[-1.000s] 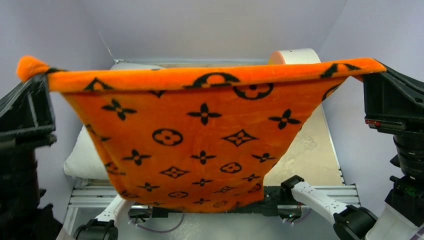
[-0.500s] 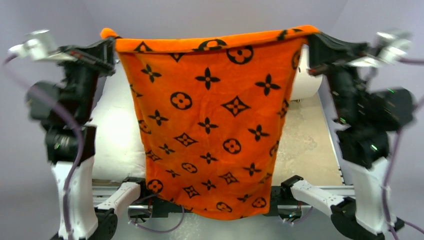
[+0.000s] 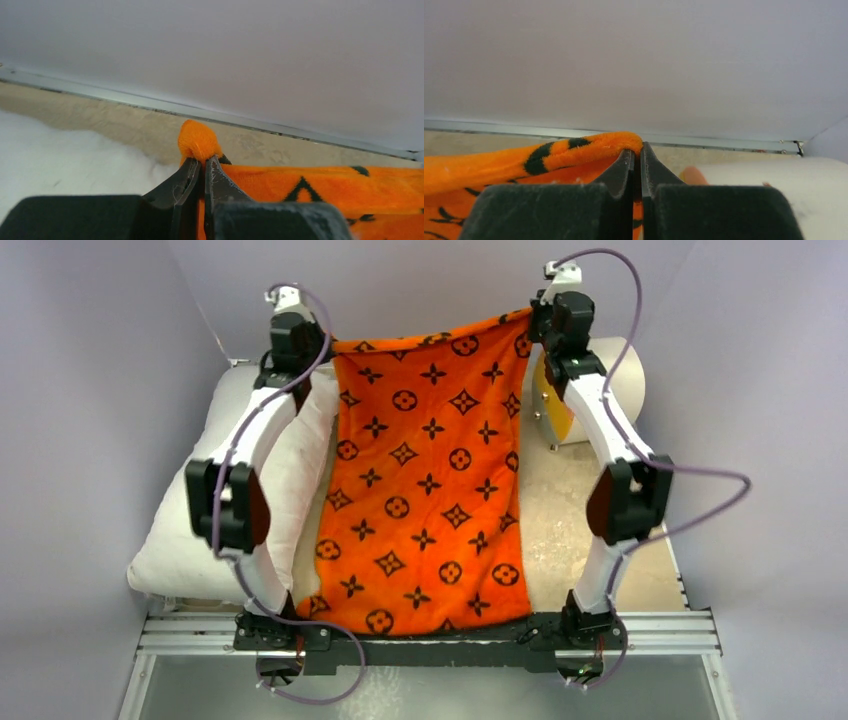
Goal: Remove the pillowcase from the pillow
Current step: Fold the pillowcase at the center of the board.
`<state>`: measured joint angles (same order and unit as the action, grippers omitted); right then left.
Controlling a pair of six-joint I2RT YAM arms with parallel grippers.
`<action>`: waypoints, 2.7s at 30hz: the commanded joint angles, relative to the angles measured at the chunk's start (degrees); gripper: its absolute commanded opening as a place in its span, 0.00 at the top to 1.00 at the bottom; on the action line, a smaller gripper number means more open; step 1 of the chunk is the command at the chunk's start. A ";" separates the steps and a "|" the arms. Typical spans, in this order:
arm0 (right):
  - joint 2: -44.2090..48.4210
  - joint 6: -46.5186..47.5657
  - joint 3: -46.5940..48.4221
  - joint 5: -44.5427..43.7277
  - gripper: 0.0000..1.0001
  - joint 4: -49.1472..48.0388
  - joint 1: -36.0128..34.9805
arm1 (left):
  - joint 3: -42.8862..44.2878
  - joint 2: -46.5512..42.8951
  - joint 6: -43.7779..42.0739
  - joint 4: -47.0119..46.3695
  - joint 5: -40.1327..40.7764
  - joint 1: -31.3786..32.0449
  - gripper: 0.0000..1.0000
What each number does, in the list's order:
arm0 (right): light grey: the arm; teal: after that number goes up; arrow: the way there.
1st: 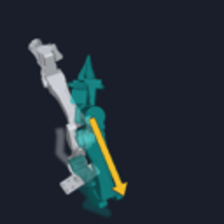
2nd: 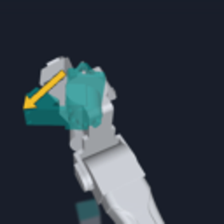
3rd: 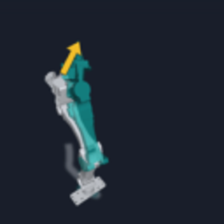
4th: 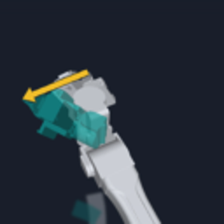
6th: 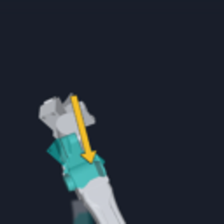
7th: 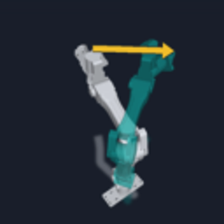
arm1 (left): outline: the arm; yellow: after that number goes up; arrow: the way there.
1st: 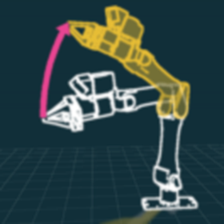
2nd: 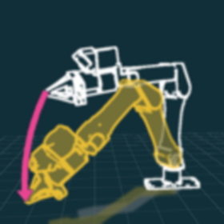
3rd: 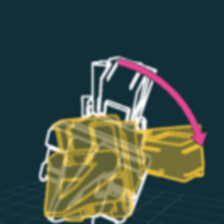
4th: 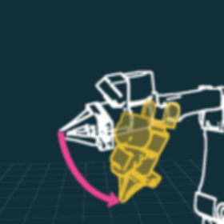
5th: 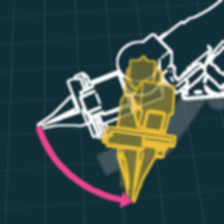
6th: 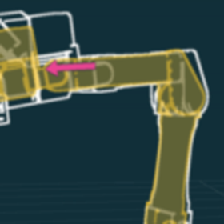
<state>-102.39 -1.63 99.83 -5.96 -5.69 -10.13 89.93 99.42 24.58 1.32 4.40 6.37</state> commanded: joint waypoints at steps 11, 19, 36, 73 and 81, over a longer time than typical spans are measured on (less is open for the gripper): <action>-22.53 7.60 29.37 2.38 1.00 -0.56 3.40 | 33.75 29.21 -7.67 -4.10 6.36 4.02 1.00; -20.19 6.62 27.42 3.59 1.00 0.58 3.71 | 36.87 28.00 -7.53 -1.64 8.63 4.48 1.00; 30.75 -6.09 14.93 10.89 1.00 -4.38 3.71 | 18.40 -24.32 -4.71 -7.06 7.18 5.55 1.00; 39.22 -5.29 9.48 10.16 1.00 -1.07 3.71 | 8.62 -30.22 3.02 -11.49 -10.93 0.70 1.00; 17.65 -1.20 1.10 7.15 1.00 -13.92 4.50 | 6.77 -4.08 -3.19 -20.54 -8.44 2.89 1.00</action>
<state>-73.95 -6.35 101.19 5.26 -10.46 -6.35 95.46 85.08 26.15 -12.38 -7.16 8.08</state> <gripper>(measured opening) 0.020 0.026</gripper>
